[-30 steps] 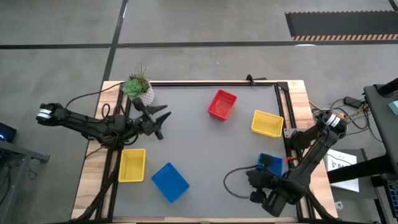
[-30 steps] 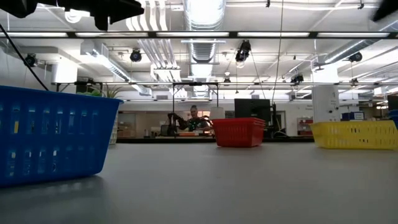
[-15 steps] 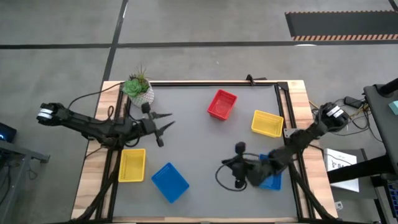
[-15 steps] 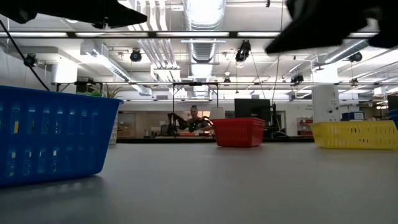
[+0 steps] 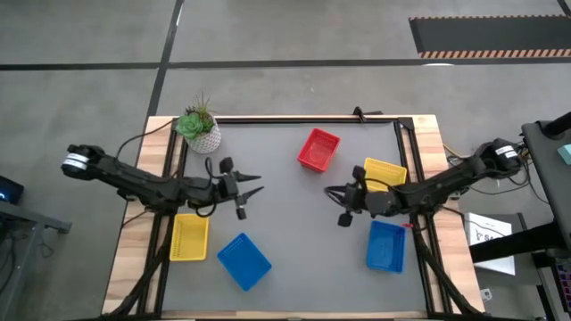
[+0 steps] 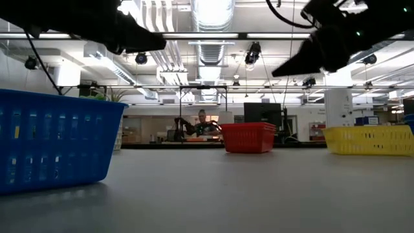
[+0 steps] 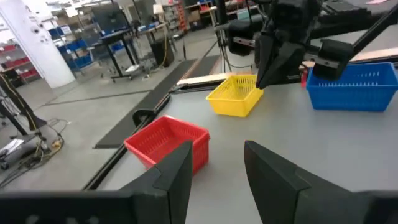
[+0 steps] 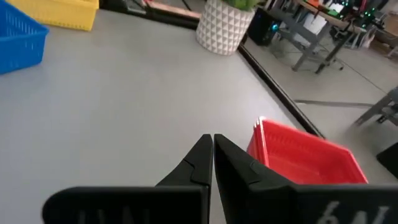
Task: Stack baskets by color
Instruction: Stack the top yellow bin on the bottom yellow bin
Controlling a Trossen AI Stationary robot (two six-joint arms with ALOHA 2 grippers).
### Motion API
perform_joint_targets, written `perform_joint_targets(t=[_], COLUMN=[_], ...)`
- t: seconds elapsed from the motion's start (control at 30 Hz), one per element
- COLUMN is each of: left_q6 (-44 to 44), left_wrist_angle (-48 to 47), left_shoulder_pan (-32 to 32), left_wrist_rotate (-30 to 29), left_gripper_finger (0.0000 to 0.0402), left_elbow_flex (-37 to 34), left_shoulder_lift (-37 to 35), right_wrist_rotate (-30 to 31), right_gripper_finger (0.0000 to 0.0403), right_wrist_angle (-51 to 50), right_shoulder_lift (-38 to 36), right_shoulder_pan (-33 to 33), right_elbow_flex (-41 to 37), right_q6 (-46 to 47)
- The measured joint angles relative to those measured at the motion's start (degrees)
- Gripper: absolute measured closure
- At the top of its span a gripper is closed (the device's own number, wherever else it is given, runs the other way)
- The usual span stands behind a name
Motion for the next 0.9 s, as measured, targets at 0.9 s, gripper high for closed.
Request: perform_joint_targets(t=[0.9], left_q6=[-8.86], left_wrist_angle=[8.65], left_shoulder_pan=[-0.75], left_wrist_rotate=[-1.68], left_gripper_finger=[0.0272], left_elbow_flex=[0.28], left_shoulder_lift=[8.57], right_wrist_rotate=[-12.65], right_gripper_finger=[0.0394], right_wrist_angle=[-0.58], right_shoulder_lift=[-9.99], right_shoulder_pan=[-8.22], right_elbow_flex=[-2.25], right_q6=[-13.53])
